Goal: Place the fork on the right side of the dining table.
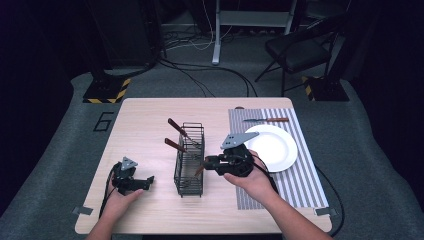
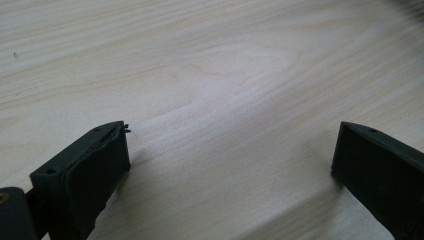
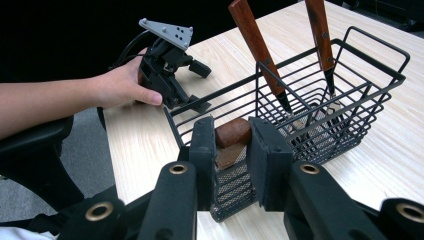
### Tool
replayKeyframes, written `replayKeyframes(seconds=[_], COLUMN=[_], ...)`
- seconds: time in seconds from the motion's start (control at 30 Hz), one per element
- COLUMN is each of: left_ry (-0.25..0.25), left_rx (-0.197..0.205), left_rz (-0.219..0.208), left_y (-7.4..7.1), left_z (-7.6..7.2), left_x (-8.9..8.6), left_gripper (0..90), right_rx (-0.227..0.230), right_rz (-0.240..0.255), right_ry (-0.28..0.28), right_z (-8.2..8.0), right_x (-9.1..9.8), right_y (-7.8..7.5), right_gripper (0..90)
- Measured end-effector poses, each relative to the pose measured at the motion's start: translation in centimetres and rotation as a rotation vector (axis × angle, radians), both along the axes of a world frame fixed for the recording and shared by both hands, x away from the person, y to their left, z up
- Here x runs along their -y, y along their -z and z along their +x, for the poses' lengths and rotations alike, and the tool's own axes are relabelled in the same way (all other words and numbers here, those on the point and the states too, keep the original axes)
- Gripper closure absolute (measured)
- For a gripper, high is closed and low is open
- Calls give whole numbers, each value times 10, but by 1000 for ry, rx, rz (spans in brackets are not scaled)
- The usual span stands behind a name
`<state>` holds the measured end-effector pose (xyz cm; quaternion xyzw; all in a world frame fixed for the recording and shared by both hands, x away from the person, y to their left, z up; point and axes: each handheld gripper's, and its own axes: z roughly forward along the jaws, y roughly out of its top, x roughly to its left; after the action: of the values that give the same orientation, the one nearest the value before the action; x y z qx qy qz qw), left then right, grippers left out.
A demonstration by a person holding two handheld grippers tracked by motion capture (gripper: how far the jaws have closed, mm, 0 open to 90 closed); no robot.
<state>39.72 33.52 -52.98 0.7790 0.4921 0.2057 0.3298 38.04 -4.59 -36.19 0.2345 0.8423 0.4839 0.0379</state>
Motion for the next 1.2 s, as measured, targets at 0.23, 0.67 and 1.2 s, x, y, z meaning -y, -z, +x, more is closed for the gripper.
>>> replayKeyframes(seconds=[0.23, 0.67, 1.2], left_ry=[2, 2, 1], left_rx=[-1, -1, 3], left_rz=[-1, -5, -8], left_y=[0, 0, 0], left_z=[0, 0, -1], left_x=[0, 0, 1], left_gripper=[17, 17, 17], right_rx=[6, 57, 107], right_rz=[11, 5, 12], right_ry=[0, -15, -23], right_z=[3, 4, 1], right_x=[-8, -12, -16], right_y=[-5, -26, -65], right_gripper=[740, 741, 741])
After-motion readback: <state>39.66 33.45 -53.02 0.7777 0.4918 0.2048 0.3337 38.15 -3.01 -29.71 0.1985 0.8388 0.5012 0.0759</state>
